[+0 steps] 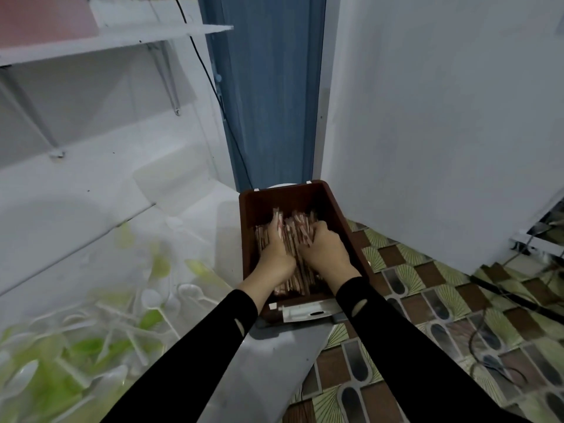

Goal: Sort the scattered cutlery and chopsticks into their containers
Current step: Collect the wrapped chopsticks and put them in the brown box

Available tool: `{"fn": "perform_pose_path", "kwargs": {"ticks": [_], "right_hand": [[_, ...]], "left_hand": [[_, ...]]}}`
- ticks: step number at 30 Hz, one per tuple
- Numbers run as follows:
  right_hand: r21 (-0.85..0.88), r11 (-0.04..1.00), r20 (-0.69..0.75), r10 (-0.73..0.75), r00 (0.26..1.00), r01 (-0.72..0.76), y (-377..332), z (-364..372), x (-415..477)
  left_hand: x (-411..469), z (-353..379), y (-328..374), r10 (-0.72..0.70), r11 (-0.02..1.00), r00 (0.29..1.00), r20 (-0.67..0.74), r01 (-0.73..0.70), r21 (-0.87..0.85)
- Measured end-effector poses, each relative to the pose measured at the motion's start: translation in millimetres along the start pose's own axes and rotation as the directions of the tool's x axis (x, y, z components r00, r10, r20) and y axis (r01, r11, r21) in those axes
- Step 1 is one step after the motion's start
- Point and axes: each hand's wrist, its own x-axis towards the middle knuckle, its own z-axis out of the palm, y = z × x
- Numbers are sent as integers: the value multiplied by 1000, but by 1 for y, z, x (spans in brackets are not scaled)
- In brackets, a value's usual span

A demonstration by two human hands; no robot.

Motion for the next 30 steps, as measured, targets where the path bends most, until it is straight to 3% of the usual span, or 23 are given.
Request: {"fn": "perform_pose_path", "kwargs": {"ticks": [2, 4, 7, 10, 12, 13, 15, 17, 19, 22, 27, 30], "right_hand": [[-123, 991, 4, -50, 999, 50, -1, 0, -3], [-276, 958, 71, -64, 995, 81, -2, 3, -4], [-391, 917, 122, -33, 992, 79, -5, 4, -6], [-462, 885, 88, -20, 996, 59, -5, 2, -10], [-537, 842, 33, -42, 999, 53, -10, 1, -17], [-576, 815, -6, -81, 997, 63, -11, 0, -19], [-575, 804, -57, -223, 973, 151, -14, -2, -22], [-436, 840, -58, -386, 921, 324, -26, 0, -27], [-275, 813, -65, -548, 834, 513, -50, 14, -43], [-151, 703, -25, -705, 709, 694, -88, 49, -75], [32, 580, 281, -787, 550, 814, -155, 148, -150], [152, 465, 453, -817, 357, 872, -190, 209, -206]], "left_hand": [[-2, -2, 0, 46, 999, 999, -28, -46, -4], [-1, -2, 0, 7, 994, 999, -45, -2, 114], [-2, 0, 4, -187, 903, 982, 4, 170, 395], [-6, 0, 11, -322, 886, 945, 52, 282, 367], [-11, -5, 12, -208, 949, 978, 8, 200, 241], [-13, -6, 10, -75, 984, 995, -61, 84, 157], [-26, -13, 8, 188, 982, 956, -225, -179, 63], [-41, -30, 6, 307, 947, 885, -350, -320, 22], [-59, -60, -12, 291, 948, 853, -433, -319, 7], [-90, -109, -62, 138, 978, 866, -480, -195, -70], [-190, -193, -175, -79, 994, 784, -615, 19, -104], [-270, -234, -239, -199, 980, 706, -680, 126, -155]]}}
